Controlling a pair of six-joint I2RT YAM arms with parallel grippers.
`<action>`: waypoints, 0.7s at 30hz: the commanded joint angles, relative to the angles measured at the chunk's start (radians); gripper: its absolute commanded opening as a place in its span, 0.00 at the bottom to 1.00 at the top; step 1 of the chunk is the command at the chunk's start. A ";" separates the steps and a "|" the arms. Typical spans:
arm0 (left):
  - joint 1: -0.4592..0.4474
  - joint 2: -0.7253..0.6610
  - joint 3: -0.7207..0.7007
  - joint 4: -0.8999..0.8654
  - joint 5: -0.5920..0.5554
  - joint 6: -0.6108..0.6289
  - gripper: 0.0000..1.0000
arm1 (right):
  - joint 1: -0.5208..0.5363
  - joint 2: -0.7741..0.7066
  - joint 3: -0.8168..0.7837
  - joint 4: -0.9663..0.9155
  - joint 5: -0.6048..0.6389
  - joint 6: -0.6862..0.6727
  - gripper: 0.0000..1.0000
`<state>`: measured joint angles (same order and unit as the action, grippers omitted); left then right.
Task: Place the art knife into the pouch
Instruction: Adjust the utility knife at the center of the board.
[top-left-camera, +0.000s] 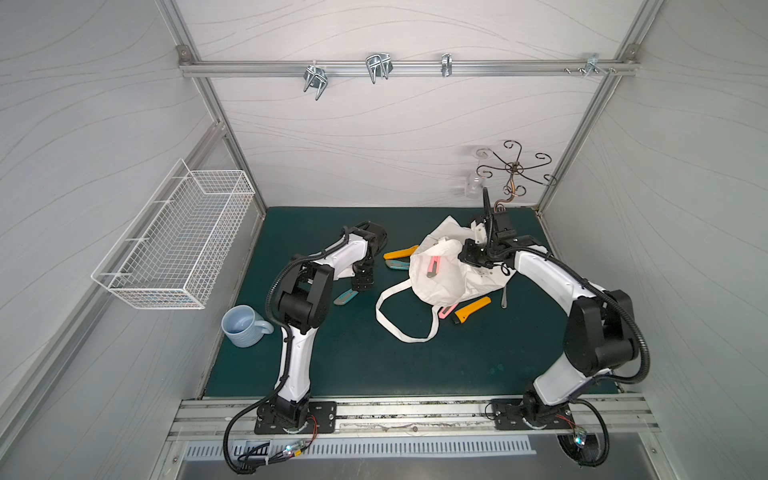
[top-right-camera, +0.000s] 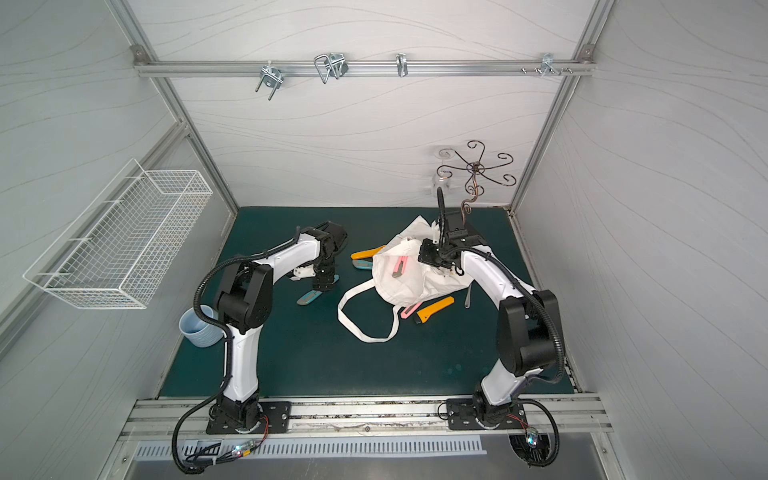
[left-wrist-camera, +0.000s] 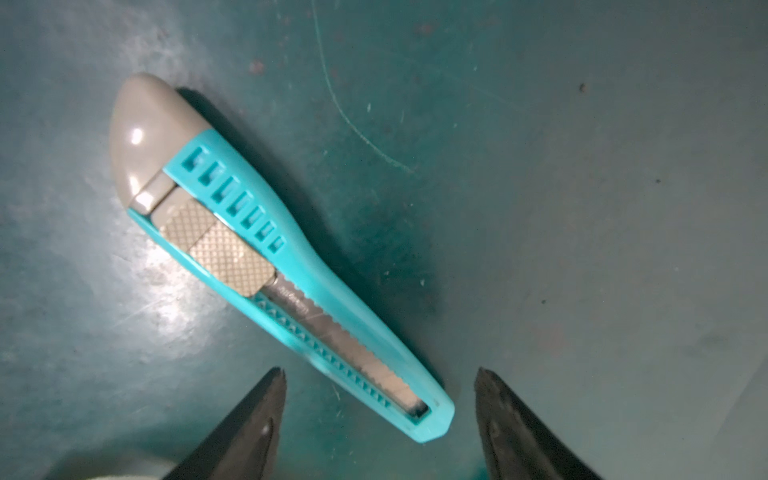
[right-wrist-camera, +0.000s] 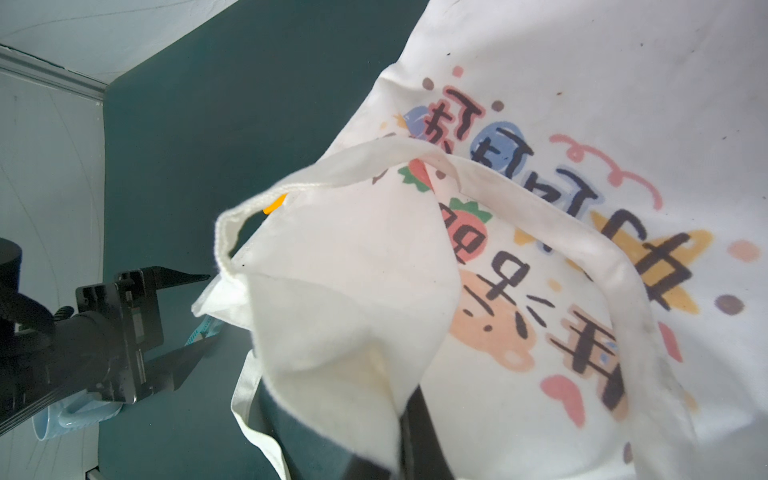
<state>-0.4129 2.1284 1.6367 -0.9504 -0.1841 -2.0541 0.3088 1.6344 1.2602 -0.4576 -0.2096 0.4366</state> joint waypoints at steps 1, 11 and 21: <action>0.011 0.040 -0.005 -0.011 -0.021 -0.403 0.75 | 0.008 0.008 0.020 -0.006 0.004 -0.019 0.00; 0.023 0.050 -0.002 -0.027 0.007 -0.387 0.74 | 0.013 0.014 0.028 -0.018 0.009 -0.022 0.00; 0.042 0.060 -0.012 -0.125 0.052 -0.288 0.66 | 0.009 -0.012 0.031 -0.033 0.006 -0.020 0.00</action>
<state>-0.3790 2.1517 1.6272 -0.9760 -0.1398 -2.0544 0.3141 1.6375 1.2652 -0.4652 -0.1989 0.4259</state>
